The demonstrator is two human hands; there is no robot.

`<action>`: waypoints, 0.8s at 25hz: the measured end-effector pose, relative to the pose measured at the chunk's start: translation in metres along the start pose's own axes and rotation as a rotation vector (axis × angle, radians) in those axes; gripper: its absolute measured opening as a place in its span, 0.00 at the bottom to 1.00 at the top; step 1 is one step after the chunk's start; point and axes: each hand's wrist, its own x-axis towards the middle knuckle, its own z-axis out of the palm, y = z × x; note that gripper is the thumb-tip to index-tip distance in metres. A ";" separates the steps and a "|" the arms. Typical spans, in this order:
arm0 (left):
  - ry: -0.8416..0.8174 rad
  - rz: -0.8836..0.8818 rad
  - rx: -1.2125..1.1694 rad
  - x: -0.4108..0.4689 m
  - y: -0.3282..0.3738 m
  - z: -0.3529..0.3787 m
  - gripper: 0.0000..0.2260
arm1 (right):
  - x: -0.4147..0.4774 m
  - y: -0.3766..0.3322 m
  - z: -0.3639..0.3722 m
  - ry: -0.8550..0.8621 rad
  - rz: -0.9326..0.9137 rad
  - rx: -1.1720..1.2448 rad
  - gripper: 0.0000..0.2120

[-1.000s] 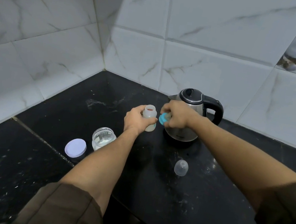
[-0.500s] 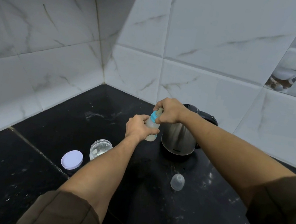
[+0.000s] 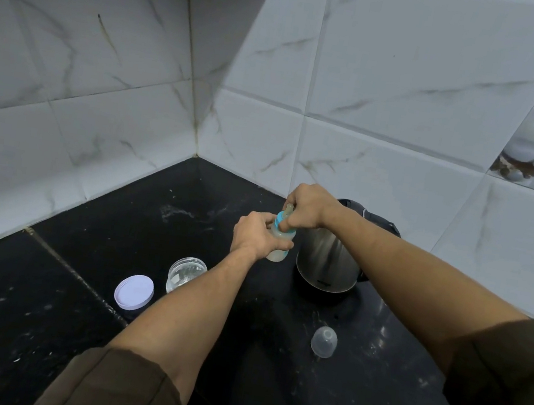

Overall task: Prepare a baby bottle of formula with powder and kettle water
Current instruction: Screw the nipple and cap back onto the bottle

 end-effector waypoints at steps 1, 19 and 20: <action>0.003 -0.002 -0.002 0.000 0.000 0.000 0.15 | 0.000 0.000 0.000 0.012 0.013 -0.005 0.14; 0.008 0.024 -0.019 0.001 0.003 -0.003 0.19 | -0.007 -0.004 0.005 0.203 0.079 -0.047 0.28; 0.006 0.028 -0.023 0.002 0.002 -0.002 0.20 | -0.008 -0.005 0.006 0.217 0.090 -0.047 0.29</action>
